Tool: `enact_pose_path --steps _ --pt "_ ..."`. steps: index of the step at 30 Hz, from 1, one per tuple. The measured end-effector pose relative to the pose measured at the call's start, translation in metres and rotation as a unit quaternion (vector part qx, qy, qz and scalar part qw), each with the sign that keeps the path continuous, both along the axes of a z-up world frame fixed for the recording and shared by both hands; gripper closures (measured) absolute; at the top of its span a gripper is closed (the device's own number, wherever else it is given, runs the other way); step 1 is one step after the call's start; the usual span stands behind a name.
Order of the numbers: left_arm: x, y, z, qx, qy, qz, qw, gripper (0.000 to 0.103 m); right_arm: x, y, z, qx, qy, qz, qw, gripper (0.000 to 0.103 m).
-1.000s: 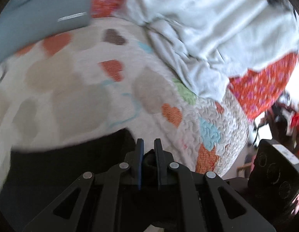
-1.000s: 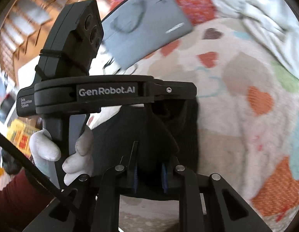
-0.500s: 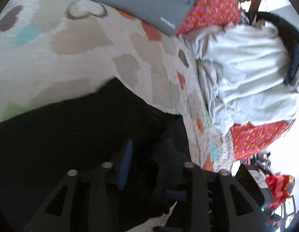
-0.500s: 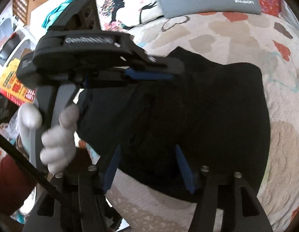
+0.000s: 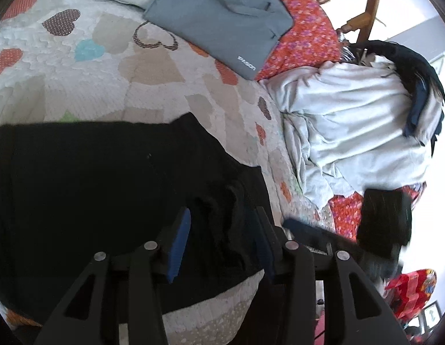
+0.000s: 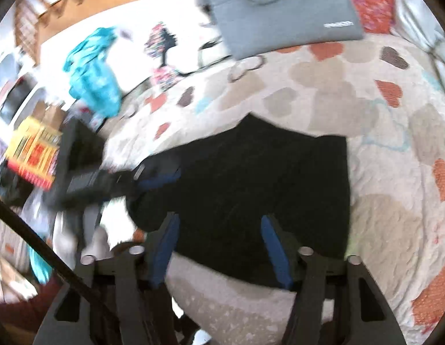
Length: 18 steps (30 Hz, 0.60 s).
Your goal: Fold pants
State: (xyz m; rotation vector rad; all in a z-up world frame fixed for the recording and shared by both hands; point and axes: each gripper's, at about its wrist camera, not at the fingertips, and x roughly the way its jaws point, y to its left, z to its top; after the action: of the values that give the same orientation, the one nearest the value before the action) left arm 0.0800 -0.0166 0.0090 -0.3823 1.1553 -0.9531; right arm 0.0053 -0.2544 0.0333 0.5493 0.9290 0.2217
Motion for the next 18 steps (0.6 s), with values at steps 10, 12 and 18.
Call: enact_pose_path --steps 10,12,18 --pt "-0.005 0.045 -0.026 -0.028 -0.009 0.048 0.9984 0.051 0.083 0.022 -0.083 0.234 0.097 -0.017 0.967 0.055" --pt "-0.005 0.051 -0.034 -0.023 -0.01 0.052 0.9984 0.048 0.084 0.024 -0.088 0.256 0.098 -0.028 0.961 0.057" --pt "0.0 0.059 -0.044 -0.042 0.008 0.058 0.9974 0.043 0.047 0.014 -0.027 0.205 0.022 -0.006 0.978 0.054"
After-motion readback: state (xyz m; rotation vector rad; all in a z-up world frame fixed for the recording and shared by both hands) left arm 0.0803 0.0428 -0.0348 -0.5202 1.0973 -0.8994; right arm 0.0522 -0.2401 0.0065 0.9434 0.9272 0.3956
